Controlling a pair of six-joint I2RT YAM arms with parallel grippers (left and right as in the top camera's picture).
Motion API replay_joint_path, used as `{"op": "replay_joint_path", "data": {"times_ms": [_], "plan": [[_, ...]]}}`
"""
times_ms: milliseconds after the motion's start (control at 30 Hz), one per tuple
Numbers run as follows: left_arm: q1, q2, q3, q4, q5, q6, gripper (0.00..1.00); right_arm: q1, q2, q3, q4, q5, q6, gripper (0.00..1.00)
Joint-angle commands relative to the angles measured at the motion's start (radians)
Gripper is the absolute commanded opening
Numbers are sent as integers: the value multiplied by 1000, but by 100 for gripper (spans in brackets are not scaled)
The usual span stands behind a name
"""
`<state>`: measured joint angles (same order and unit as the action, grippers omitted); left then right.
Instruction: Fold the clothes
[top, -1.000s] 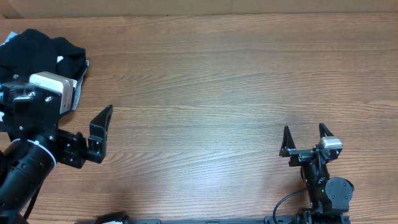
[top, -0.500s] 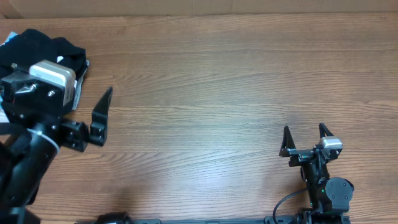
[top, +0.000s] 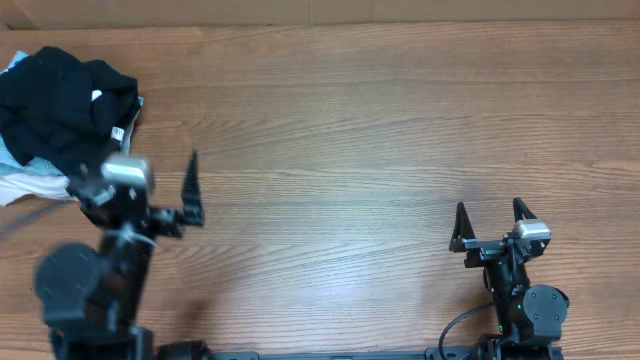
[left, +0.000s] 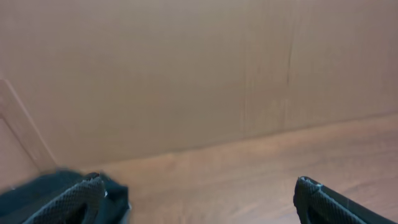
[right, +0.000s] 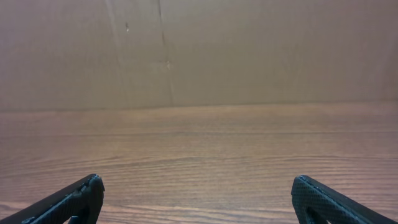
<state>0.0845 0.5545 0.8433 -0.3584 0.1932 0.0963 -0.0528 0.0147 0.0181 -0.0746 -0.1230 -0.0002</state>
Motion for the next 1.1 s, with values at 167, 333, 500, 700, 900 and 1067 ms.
{"op": "replay_joint_path", "data": {"times_ms": [167,333,500,700,900,1067], "plan": [[-6,-415,-391,43,-17,-93,100,-6,-12,-10,5,9,-1,100],[-9,-550,-557,80,-17,-93,100,-6,-12,-10,5,9,-1,100],[-56,-552,-691,197,-25,-93,100,-6,-12,-10,5,9,-1,100],[-78,-552,-840,364,-17,-93,100,-6,-12,-10,5,9,-1,100],[-77,-552,-838,331,-24,-93,100,-6,-12,-10,5,9,-1,100],[-77,-549,-838,299,-25,-93,100,-6,-12,-10,5,9,-1,100]]}}
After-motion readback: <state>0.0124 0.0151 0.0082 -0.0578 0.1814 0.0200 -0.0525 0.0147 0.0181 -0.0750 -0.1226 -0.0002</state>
